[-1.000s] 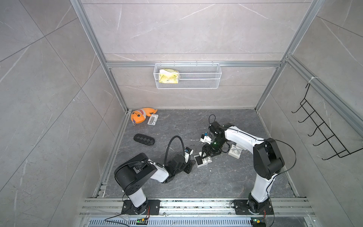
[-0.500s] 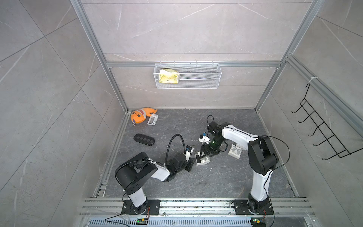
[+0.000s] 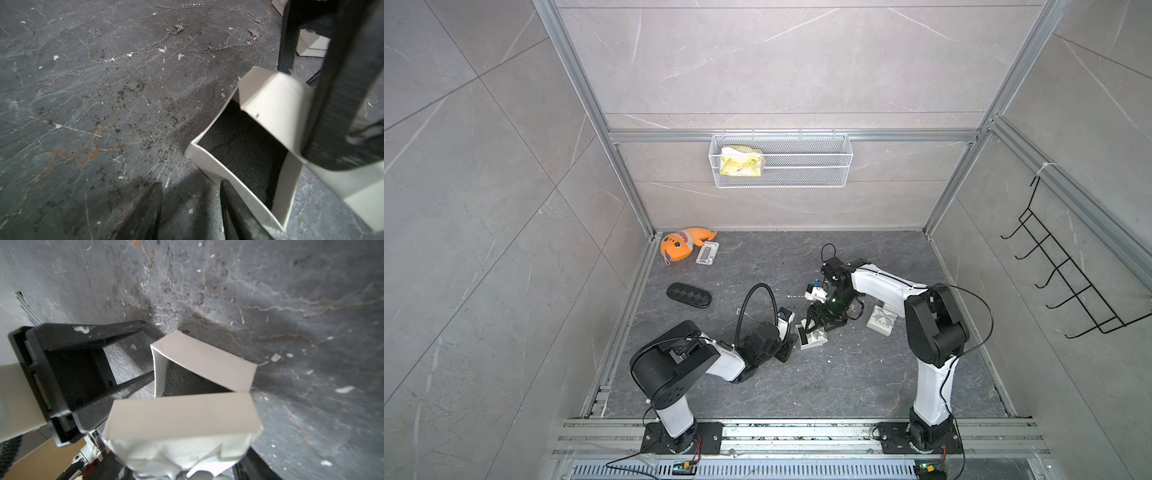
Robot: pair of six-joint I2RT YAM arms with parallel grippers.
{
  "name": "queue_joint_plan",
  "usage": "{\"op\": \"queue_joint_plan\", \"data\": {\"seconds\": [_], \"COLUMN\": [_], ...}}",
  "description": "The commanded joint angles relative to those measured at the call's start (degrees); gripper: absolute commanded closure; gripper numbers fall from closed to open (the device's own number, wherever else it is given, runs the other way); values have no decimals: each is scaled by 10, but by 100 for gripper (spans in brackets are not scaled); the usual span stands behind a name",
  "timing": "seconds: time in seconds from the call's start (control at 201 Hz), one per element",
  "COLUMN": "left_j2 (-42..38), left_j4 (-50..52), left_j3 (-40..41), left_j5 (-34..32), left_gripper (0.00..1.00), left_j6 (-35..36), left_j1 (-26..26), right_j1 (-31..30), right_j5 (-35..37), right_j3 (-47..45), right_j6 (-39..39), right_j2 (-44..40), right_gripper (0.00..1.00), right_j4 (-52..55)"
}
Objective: Take the necklace out of the lift-off lid jewelry box
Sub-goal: Close the lid on the jewelry box.
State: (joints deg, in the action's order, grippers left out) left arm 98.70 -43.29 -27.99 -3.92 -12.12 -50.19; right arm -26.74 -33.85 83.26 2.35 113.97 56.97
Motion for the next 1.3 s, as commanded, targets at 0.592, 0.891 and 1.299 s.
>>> {"op": "queue_joint_plan", "data": {"seconds": [0.592, 0.891, 1.299], "left_j2": [5, 11, 16], "left_j4": [-33, -28, -21], "left_j3": [-9, -22, -32], "left_j5": [24, 17, 17], "left_gripper": [51, 51, 51], "left_j6": [-1, -2, -10], "left_j1": [-1, -1, -1], "right_j1": [-29, -37, -88], "right_j5": [74, 90, 174], "right_j3": [-25, -39, -56], "right_j6": [62, 58, 66], "right_j2": [-63, -57, -35], "right_gripper": [21, 30, 38], "right_j4": [-68, -93, -113]}}
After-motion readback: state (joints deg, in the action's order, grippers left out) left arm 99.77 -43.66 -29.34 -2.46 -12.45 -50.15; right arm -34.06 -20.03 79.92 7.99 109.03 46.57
